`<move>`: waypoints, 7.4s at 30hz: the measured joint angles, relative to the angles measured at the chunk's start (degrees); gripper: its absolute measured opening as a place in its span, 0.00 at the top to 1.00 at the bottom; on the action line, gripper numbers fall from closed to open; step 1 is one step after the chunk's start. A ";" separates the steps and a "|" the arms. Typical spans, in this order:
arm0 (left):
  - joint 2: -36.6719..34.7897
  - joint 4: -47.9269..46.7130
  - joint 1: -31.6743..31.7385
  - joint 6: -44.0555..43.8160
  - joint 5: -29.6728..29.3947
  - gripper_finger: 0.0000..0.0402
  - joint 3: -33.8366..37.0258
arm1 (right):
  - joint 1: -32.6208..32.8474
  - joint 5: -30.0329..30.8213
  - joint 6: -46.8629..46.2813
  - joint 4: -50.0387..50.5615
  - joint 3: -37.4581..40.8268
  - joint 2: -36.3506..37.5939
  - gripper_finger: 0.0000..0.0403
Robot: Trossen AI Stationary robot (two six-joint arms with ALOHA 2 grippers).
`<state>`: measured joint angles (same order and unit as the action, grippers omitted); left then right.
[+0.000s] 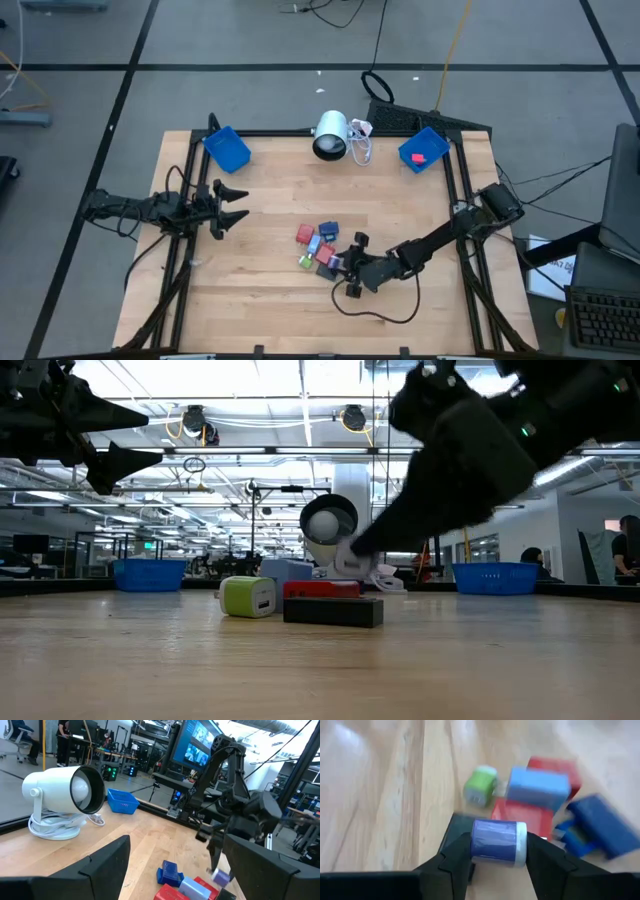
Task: Pick & Place Office items
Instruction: Put the purple charger adapter into the right blue bin, then put the dark blue digital timer into the left blue bin
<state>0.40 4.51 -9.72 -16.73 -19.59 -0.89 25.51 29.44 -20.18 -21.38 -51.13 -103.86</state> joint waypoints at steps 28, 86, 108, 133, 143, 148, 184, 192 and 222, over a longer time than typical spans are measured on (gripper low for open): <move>0.02 -0.02 -0.02 -0.01 0.01 0.19 0.00 | -2.76 -12.92 7.83 -32.79 32.37 25.75 0.61; 0.01 0.02 -0.01 0.00 0.02 0.19 0.00 | -57.53 -10.00 6.13 -37.36 40.96 30.26 0.62; 0.01 0.01 -0.02 -0.01 0.02 0.19 0.00 | -73.66 -9.91 5.58 -6.95 34.18 42.90 0.63; 0.00 0.01 -0.01 -0.01 0.02 0.19 0.00 | -81.34 -12.88 4.76 23.00 20.76 39.89 0.63; 0.02 0.02 0.00 -0.02 0.02 0.19 0.00 | -80.56 -8.28 4.40 19.85 20.76 34.88 0.62; 0.02 0.02 -0.01 -0.01 0.02 0.19 0.00 | -80.56 -8.25 4.54 19.49 20.79 33.27 0.62; 0.00 0.00 0.00 -0.02 0.02 0.19 0.00 | -80.51 -18.30 4.19 9.92 20.81 32.38 0.47; 0.02 0.02 -0.02 0.00 0.02 0.19 0.00 | -77.19 -34.05 1.07 3.57 20.81 32.40 0.47; 0.02 0.02 0.00 -0.02 0.02 0.19 0.00 | -45.10 -34.02 2.48 -13.89 20.83 32.40 0.47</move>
<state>0.42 4.54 -9.72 -16.75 -19.57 -0.89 -19.59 -4.58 -17.70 -35.26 -30.30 -71.46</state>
